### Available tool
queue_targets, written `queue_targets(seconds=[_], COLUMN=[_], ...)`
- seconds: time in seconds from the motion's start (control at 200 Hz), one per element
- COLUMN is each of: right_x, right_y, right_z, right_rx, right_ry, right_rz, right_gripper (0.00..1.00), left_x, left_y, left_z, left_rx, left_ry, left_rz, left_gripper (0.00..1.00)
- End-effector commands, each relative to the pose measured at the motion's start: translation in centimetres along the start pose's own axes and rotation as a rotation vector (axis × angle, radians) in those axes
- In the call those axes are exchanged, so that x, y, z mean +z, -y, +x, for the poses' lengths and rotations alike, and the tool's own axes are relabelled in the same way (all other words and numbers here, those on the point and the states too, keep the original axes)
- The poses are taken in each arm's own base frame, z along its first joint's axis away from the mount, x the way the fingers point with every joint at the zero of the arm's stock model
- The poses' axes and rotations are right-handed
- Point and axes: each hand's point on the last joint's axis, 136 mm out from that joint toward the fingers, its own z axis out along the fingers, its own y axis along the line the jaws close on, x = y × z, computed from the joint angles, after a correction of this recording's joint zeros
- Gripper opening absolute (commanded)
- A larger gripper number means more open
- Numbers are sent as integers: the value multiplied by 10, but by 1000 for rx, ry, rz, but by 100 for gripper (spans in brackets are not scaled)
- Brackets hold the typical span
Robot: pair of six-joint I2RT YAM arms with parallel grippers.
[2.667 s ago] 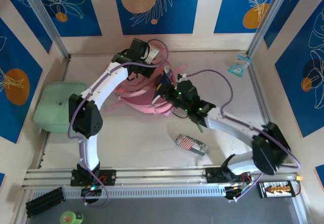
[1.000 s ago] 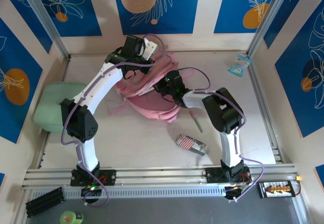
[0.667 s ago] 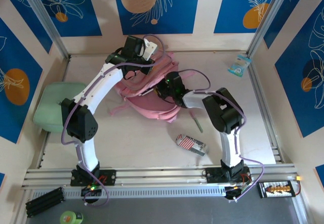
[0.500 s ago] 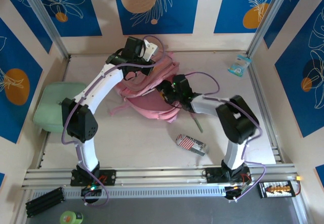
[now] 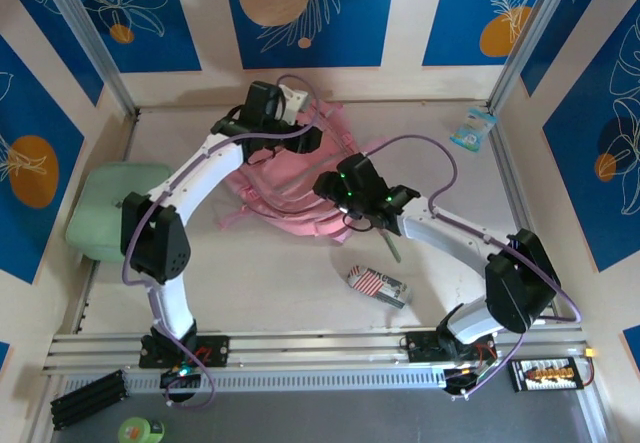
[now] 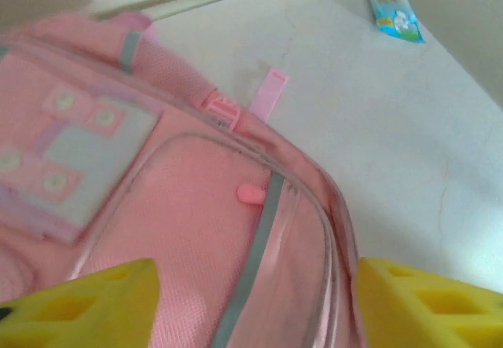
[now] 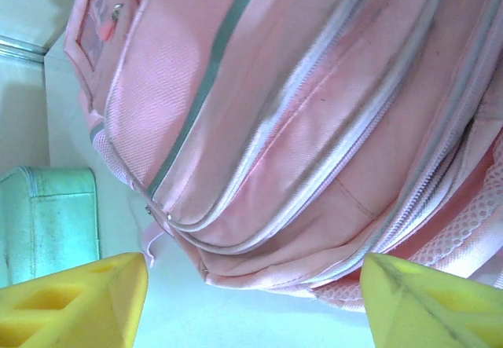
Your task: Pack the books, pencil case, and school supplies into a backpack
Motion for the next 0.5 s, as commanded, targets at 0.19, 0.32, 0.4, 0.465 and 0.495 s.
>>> queue_targets(seconds=[0.19,0.32,0.4,0.465,0.495], right_x=[12,32,45,53,57], right_y=[-7,-17,-14,-7,-3], right_z=[5,8,8,7,6], right_rx=[-161,-177,-165,-146,-134], right_ry=[-38,-86,-108,-120,-125], right_rz=[77,84,100,116,127], right_gripper=[73,73,73,73,73], left_x=[-67,-67,-60,-51,-47], left_y=[-114,-152,-165,-174,-176], left_z=[64,109,127,137,141], left_rx=[-471,-671,-749,-802,-822], left_ry=[77,49,30,24,17], left_rz=[-206,-264,-265,-267,-259], left_gripper=[79,73,66,61,60])
